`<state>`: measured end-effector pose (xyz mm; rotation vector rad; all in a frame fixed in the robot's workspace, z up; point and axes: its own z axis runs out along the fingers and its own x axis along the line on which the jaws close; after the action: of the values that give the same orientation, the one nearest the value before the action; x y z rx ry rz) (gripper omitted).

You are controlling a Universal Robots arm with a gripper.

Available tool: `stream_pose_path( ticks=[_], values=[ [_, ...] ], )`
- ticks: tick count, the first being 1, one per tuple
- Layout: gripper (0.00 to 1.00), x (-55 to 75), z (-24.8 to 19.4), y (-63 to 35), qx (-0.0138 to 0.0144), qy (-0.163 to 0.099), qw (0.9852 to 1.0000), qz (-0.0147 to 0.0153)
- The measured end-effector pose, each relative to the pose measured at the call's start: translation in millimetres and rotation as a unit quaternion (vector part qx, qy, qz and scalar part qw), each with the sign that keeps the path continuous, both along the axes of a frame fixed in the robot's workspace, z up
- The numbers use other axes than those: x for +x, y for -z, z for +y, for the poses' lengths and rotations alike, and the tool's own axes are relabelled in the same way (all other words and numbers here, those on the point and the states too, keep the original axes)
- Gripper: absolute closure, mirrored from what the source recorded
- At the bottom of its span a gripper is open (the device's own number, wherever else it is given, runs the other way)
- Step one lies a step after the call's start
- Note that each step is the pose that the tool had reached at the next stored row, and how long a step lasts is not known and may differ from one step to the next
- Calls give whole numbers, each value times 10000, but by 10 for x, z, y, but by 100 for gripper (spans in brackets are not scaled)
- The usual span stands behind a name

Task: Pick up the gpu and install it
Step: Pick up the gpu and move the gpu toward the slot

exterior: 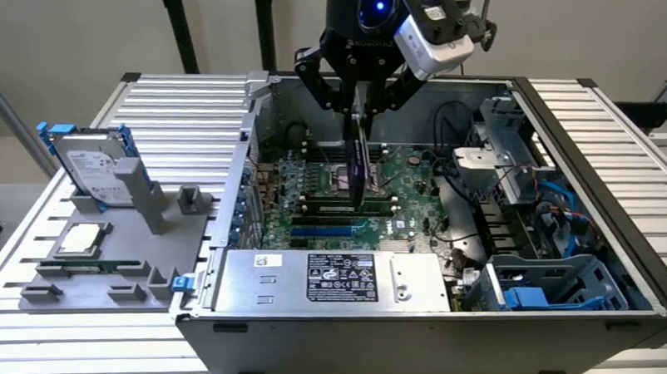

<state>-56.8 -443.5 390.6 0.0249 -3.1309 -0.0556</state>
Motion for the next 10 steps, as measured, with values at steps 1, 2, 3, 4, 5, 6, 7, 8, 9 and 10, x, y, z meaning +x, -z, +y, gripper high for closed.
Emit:
stream_pose_path(
  ticks=[1,2,3,4,5,6,7,8,9,10],
  values=[
    [100,0,0,2,2,-89,10000,-2],
    [100,0,0,4,3,-182,9998,-5],
    [100,0,1,6,4,-274,9996,-7],
    [100,0,0,9,5,-363,9993,-10],
    [100,0,0,12,6,-451,9990,-13],
    [100,0,0,14,6,-543,9985,-17],
    [100,0,0,18,6,-639,9980,-22],
    [100,0,0,22,6,-748,9972,-28],
    [100,0,0,25,6,-838,9965,-33],
    [100,0,0,29,6,-930,9957,-38]
  ],
)
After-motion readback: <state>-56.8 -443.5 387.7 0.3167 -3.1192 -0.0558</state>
